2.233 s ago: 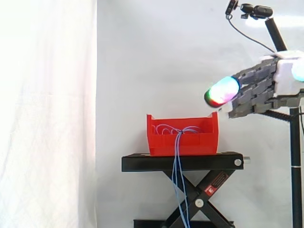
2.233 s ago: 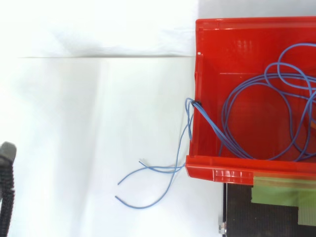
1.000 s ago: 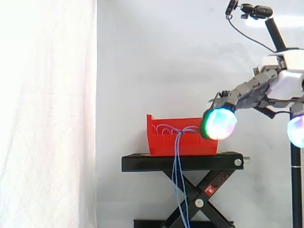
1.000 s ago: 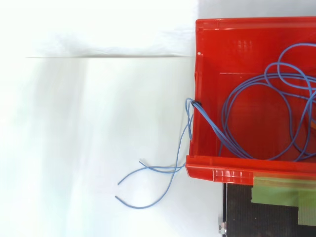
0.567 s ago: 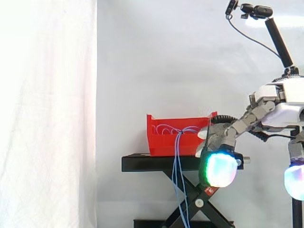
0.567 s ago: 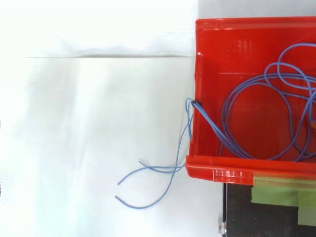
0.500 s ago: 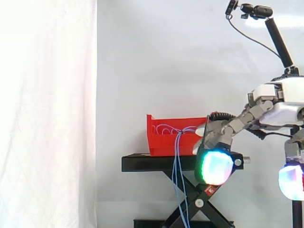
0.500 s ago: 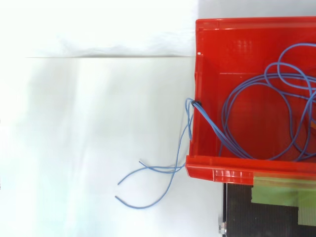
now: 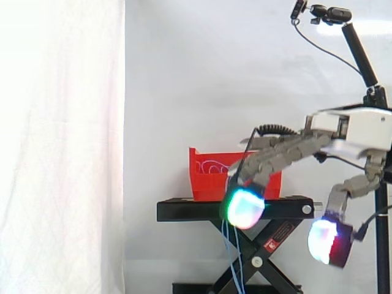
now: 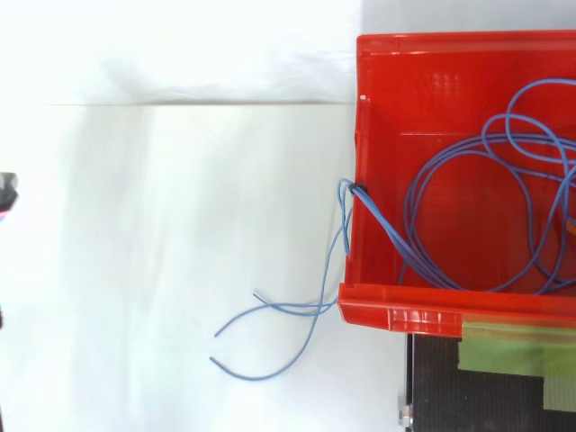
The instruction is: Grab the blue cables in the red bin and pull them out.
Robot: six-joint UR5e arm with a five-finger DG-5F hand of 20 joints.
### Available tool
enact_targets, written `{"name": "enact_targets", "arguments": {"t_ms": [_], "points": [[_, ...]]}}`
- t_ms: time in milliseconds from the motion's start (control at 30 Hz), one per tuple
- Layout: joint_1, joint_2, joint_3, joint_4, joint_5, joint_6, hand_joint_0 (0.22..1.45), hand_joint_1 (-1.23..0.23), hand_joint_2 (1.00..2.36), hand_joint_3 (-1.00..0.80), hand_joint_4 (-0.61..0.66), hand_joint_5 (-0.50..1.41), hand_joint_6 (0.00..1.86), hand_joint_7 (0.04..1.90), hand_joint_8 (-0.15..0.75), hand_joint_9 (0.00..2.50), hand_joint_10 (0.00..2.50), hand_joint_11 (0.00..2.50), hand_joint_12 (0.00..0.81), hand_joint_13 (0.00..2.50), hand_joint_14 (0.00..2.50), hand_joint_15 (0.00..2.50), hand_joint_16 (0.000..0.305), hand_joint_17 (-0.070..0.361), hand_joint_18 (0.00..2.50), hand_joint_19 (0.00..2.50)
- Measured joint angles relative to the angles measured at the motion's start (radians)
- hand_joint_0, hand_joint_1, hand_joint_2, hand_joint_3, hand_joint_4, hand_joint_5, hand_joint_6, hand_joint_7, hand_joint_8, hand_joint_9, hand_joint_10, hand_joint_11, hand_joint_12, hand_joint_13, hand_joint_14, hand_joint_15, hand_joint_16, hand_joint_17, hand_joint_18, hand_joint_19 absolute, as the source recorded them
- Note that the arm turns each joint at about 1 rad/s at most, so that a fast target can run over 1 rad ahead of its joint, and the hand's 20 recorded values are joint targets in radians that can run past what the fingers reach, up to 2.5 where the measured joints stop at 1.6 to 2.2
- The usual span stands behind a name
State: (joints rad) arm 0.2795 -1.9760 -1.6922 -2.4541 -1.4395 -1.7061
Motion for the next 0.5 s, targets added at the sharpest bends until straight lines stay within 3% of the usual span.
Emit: {"name": "enact_targets", "arguments": {"t_ms": [100, 267, 400, 500], "points": [[-0.003, -0.025, 0.0, -0.002, 0.0, -0.001, 0.72, -1.03, 1.0, -1.0, 0.21, 0.68, 0.01, 0.64, 0.231, 0.59, 0.01, 0.24, 0.322, 0.45, 0.01, 0.18, 0.047, 0.107, 0.25, 0.16], [-0.021, -0.042, 0.028, -0.053, -0.007, 0.071, 0.72, -1.03, 1.0, -1.0, 0.21, 0.68, 0.01, 0.64, 0.233, 0.6, 0.01, 0.25, 0.322, 0.45, 0.01, 0.18, 0.047, 0.106, 0.25, 0.16], [-0.047, -0.044, 0.103, -0.146, -0.046, 0.079, 0.72, -1.03, 1.0, -1.0, 0.21, 0.68, 0.01, 0.64, 0.233, 0.6, 0.01, 0.24, 0.323, 0.46, 0.01, 0.18, 0.047, 0.106, 0.26, 0.16], [-0.067, -0.043, 0.172, -0.224, -0.07, 0.047, 0.73, -1.03, 1.0, -1.0, 0.2, 0.69, 0.01, 0.64, 0.231, 0.6, 0.01, 0.25, 0.322, 0.46, 0.01, 0.18, 0.047, 0.105, 0.26, 0.15]]}}
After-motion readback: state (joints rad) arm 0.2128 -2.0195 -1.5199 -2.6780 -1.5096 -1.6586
